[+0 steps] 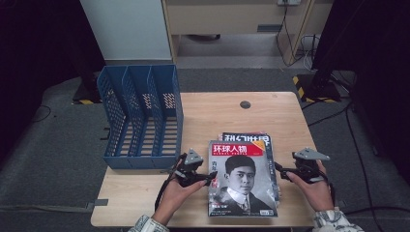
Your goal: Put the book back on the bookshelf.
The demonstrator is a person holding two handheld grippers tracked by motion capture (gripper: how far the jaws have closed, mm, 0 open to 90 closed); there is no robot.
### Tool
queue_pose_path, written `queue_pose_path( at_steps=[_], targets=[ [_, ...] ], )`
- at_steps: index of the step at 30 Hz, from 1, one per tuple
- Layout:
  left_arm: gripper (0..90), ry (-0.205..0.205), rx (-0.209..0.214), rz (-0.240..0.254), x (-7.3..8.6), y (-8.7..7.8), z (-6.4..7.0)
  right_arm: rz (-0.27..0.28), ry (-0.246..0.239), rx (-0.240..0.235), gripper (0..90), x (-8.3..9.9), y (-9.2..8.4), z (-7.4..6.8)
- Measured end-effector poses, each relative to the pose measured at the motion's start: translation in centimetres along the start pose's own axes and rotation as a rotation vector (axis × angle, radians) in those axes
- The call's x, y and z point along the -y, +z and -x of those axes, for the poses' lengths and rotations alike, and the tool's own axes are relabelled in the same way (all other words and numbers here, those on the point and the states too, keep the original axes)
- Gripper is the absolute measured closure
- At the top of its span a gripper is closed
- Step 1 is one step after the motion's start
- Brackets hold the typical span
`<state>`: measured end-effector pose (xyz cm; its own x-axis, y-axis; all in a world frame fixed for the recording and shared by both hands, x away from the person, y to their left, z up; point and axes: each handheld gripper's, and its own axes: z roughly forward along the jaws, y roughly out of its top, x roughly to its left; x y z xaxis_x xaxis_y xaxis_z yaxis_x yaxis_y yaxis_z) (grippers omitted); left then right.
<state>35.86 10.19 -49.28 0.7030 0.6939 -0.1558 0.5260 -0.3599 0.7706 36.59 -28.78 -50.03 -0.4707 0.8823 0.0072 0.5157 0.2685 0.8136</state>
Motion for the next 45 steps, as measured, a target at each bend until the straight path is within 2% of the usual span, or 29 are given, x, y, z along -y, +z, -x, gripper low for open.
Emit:
queue_pose_path(
  at_steps=[6,8,12,14,16,20,23,26,31,33,36,40,42,43,45],
  targets=[
    [21.4,0.004,-0.006,0.006,-0.6,0.8,0.1,0.054,-0.016,-0.109,31.9,-0.9,-0.2,-1.5],
    [21.5,0.008,-0.010,-0.004,-0.8,1.0,0.0,0.048,-0.031,-0.137,35.5,-1.1,0.1,-2.3],
    [21.6,-0.016,-0.017,-0.031,-1.1,1.6,-0.3,0.017,-0.079,-0.179,37.1,-1.4,0.9,-3.6],
    [21.4,-0.019,-0.027,-0.045,-1.2,1.9,-0.5,-0.002,-0.089,-0.175,35.5,-1.4,1.4,-3.9],
    [20.3,-0.038,-0.022,-0.058,-1.2,2.2,-0.7,-0.017,-0.081,-0.190,32.7,-1.4,1.8,-3.8],
    [17.8,-0.042,-0.016,-0.092,-1.3,3.2,-0.6,-0.031,-0.073,-0.216,28.2,-1.2,2.2,-3.9],
    [15.7,-0.055,-0.009,-0.098,-1.4,3.8,-0.6,-0.040,-0.073,-0.223,25.2,-1.2,2.4,-4.0],
    [13.8,-0.091,0.007,-0.105,-1.6,4.2,-0.9,-0.053,-0.085,-0.222,22.7,-1.1,2.7,-4.2],
    [13.9,-0.133,0.059,-0.118,-1.7,4.7,-1.3,-0.062,-0.093,-0.220,18.5,-1.1,3.0,-4.5],
    [16.7,-0.146,0.075,-0.128,-1.8,4.7,-1.3,-0.062,-0.094,-0.218,17.8,-1.0,3.0,-4.5],
    [19.3,-0.125,0.062,-0.146,-2.2,4.5,-1.3,-0.063,-0.105,-0.215,17.8,-1.0,3.1,-4.6],
    [28.7,-0.126,0.046,-0.158,-2.8,4.2,-1.3,-0.066,-0.103,-0.220,19.5,-1.1,3.2,-4.6],
    [30.0,-0.125,0.049,-0.165,-3.2,4.0,-1.4,-0.068,-0.101,-0.220,20.8,-1.1,3.1,-4.6],
    [30.1,-0.128,0.070,-0.152,-3.5,3.9,-1.3,-0.069,-0.102,-0.220,21.2,-1.1,3.1,-4.5],
    [33.2,-0.123,0.084,-0.143,-4.0,3.5,-1.3,-0.067,-0.111,-0.219,22.7,-1.1,3.1,-4.4]
  ],
)
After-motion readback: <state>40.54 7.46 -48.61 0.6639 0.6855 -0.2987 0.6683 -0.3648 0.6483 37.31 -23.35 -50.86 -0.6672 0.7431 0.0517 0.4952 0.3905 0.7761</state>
